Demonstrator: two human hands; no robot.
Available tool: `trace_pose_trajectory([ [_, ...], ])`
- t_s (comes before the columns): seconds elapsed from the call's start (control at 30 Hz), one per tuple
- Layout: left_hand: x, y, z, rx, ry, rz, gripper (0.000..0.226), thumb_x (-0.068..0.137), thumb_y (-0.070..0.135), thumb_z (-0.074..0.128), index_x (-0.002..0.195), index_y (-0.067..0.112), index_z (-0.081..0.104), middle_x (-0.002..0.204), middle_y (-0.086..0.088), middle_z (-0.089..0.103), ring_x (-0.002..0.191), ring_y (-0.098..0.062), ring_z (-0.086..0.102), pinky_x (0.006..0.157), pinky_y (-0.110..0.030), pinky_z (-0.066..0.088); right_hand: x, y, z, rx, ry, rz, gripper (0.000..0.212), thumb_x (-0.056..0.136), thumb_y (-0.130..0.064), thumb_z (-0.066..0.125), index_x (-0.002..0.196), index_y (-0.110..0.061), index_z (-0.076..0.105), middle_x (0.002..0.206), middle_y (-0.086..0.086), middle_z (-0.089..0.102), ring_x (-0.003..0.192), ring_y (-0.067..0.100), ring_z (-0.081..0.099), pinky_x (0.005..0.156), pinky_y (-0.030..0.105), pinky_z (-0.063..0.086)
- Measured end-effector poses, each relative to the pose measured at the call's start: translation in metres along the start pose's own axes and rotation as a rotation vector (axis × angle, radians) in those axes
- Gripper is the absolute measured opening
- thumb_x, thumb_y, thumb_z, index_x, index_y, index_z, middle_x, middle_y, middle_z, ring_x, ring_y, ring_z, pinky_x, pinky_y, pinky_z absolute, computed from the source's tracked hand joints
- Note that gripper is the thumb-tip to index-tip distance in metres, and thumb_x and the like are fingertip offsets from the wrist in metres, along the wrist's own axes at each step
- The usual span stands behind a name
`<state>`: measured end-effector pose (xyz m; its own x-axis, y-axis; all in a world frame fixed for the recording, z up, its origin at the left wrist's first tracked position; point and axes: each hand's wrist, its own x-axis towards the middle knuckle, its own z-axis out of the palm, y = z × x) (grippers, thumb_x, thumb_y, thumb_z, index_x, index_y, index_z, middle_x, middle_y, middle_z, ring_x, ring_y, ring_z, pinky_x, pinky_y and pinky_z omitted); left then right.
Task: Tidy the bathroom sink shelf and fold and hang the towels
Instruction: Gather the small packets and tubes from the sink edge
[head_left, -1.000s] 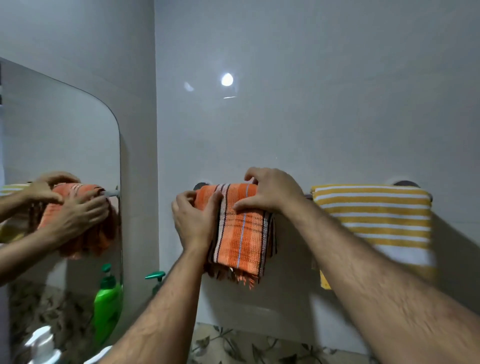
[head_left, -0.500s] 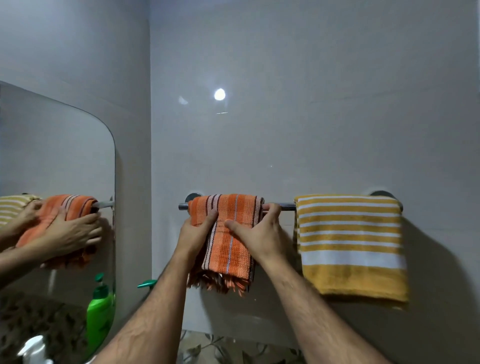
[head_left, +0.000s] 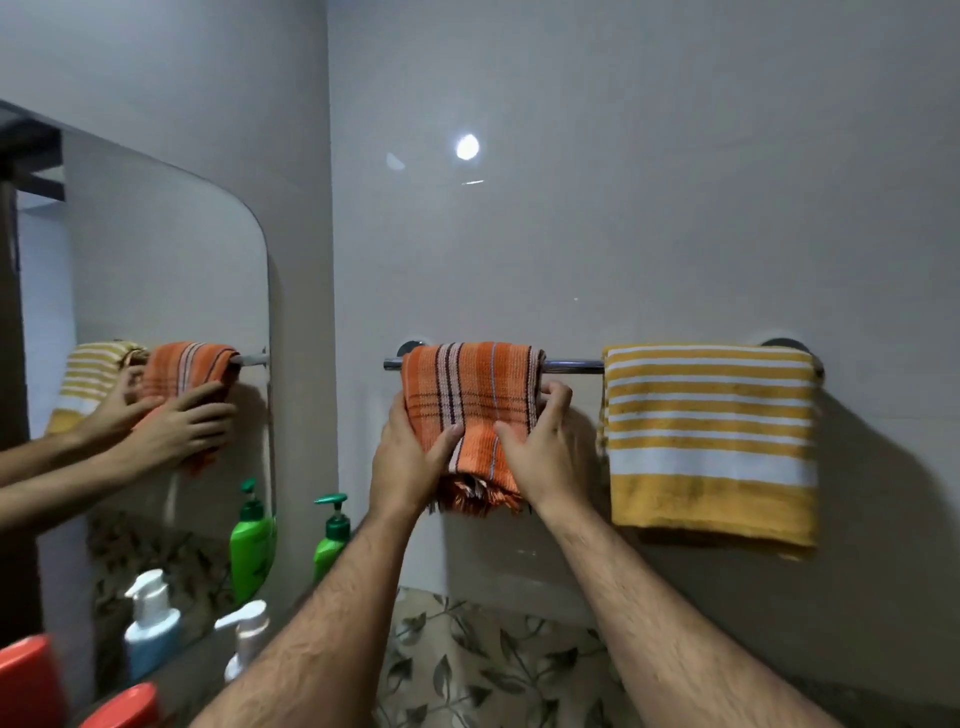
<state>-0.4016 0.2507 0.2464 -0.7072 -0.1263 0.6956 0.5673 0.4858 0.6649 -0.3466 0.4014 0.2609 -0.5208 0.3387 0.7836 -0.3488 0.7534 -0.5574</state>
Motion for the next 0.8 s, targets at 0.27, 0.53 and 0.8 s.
trace_pose_trajectory([
  [0.27,-0.066,-0.013,-0.003,0.420,0.085,0.173,0.071,0.096,0.056,0.038,0.155,0.024,0.013,0.162,-0.008,0.014,0.147,-0.026,0.019,0.117,-0.045,0.023,-0.032,0.028,0.020,-0.025,0.130,-0.471,0.070,0.090,-0.029,0.055,0.151,-0.009,0.027,0.159,0.023,0.022,0.149,0.038,0.018,0.117,0.054,0.026],
  [0.53,-0.163,-0.033,-0.007,0.718,-0.059,0.159,0.081,0.092,0.068,0.025,0.155,0.018,0.016,0.163,-0.011,0.011,0.149,-0.025,0.013,0.116,-0.035,0.010,-0.095,0.092,0.019,0.051,-0.182,-0.472,0.086,0.093,-0.070,0.021,0.154,-0.010,0.026,0.161,0.019,0.019,0.150,0.033,0.015,0.119,0.041,0.014],
  [0.8,-0.327,-0.069,-0.014,0.943,-0.240,-0.150,0.090,0.088,0.076,0.017,0.153,0.014,0.024,0.162,-0.014,0.015,0.149,-0.029,0.014,0.119,-0.042,0.011,-0.213,0.158,0.040,0.066,-0.726,-0.489,0.094,0.087,-0.079,0.019,0.155,-0.015,0.024,0.164,0.012,0.014,0.151,0.029,0.010,0.118,0.049,0.017],
])
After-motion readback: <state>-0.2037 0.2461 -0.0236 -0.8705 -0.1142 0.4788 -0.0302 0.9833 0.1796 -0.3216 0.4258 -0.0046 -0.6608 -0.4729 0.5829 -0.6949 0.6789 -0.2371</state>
